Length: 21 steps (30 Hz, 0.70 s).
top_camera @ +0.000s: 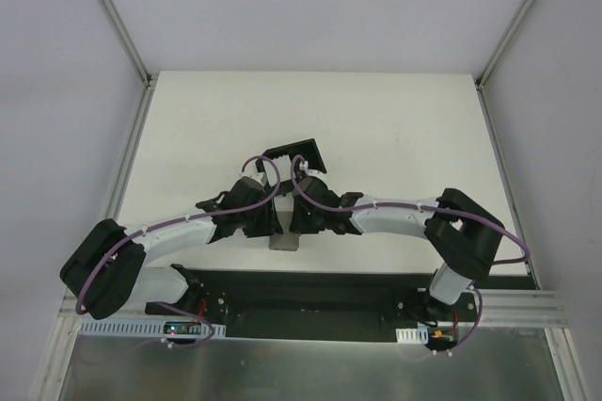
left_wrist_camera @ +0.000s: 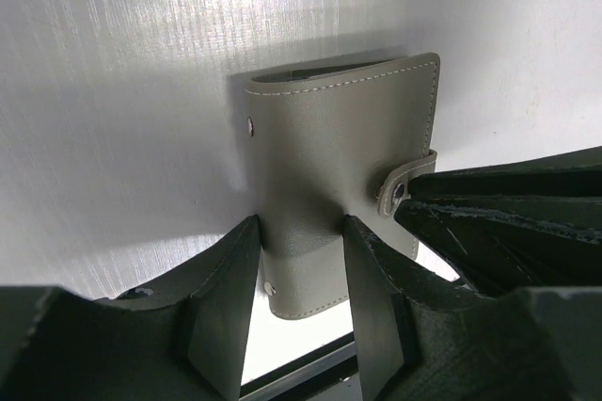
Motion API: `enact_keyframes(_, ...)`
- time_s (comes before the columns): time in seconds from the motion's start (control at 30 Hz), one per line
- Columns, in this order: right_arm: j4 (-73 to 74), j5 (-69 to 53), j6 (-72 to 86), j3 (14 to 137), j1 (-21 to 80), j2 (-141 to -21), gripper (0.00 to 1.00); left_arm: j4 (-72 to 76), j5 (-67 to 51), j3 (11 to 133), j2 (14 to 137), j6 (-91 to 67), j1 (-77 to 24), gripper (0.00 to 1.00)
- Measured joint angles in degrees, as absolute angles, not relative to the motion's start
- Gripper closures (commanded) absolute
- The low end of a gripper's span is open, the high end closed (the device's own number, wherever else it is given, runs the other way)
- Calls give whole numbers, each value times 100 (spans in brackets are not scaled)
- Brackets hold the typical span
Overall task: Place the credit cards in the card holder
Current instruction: Close the card holder at the center of the board.
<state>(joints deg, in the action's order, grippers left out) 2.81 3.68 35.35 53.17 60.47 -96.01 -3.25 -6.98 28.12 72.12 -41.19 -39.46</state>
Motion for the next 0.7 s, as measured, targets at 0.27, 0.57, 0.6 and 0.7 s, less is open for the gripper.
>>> enact_keyframes(0.27, 423, 375, 3428, 5483, 6064, -9686, 80, -325, -692, 2812, 7210, -4119, -3979, 59)
enact_keyframes(0.57, 834, 379, 3131, 5955, 6066, -9955, 83, -327, -694, 2812, 7212, -4117, -3979, 60)
enact_keyframes(0.6, 884, 379, 3105, 5999, 6066, -9983, 83, -325, -694, 2812, 7212, -4117, -3979, 60)
enact_keyframes(0.7, 969, 381, 3074, 6049, 6080, -9998, 83, -327, -694, 2812, 7212, -4117, -3979, 60)
